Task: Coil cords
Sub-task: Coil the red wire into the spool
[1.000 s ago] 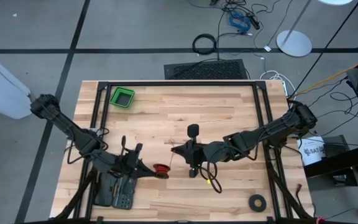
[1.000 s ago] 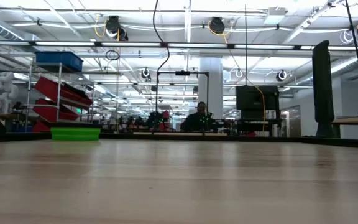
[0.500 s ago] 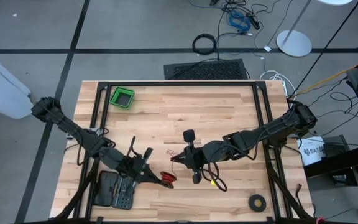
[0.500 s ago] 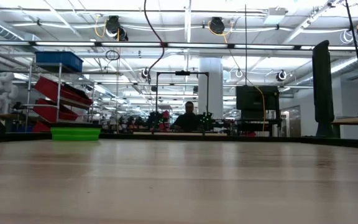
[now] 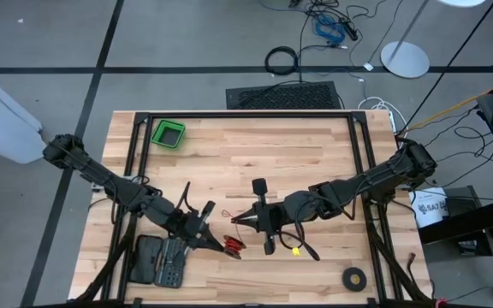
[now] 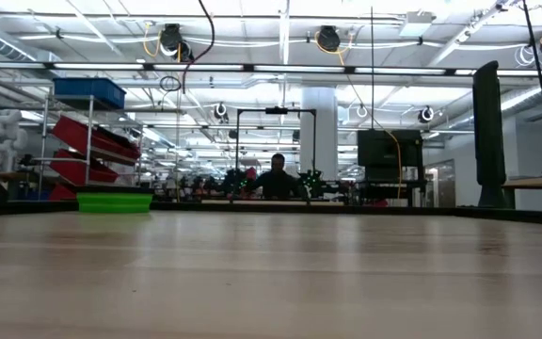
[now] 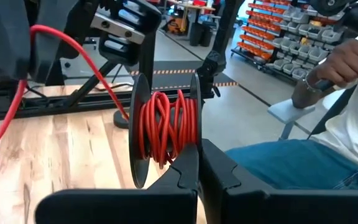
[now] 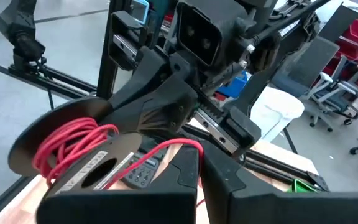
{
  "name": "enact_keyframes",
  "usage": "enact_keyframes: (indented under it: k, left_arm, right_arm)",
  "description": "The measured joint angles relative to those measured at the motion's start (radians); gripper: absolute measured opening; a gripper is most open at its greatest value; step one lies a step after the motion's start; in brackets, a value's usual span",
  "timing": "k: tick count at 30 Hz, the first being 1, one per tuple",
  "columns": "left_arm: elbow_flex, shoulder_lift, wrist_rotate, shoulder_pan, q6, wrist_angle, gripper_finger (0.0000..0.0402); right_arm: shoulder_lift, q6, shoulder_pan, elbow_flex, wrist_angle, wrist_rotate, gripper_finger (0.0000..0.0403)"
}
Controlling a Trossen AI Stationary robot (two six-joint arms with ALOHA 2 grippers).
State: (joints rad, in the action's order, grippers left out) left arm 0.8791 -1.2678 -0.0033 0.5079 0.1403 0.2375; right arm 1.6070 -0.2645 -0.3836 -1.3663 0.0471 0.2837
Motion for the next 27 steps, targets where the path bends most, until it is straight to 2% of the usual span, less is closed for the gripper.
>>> enact_keyframes:
  k: [9, 16, 27]
  left_arm:
    - [0.000, 0.000, 0.003, -0.029, -0.016, -0.004, 0.0001]
    - [0.000, 0.037, 0.000, -0.015, -0.019, -0.004, 0.0001]
    - [0.000, 0.109, -0.162, 0.005, -0.024, -0.101, 0.0001]
  right_arm:
    - [0.000, 0.017, -0.001, 0.000, -0.030, 0.006, 0.0000]
    - [-0.003, 0.067, -0.025, 0.000, -0.224, 0.059, 0.0000]
    - [-0.130, 0.227, -0.108, 0.000, -0.528, 0.059, 0.0000]
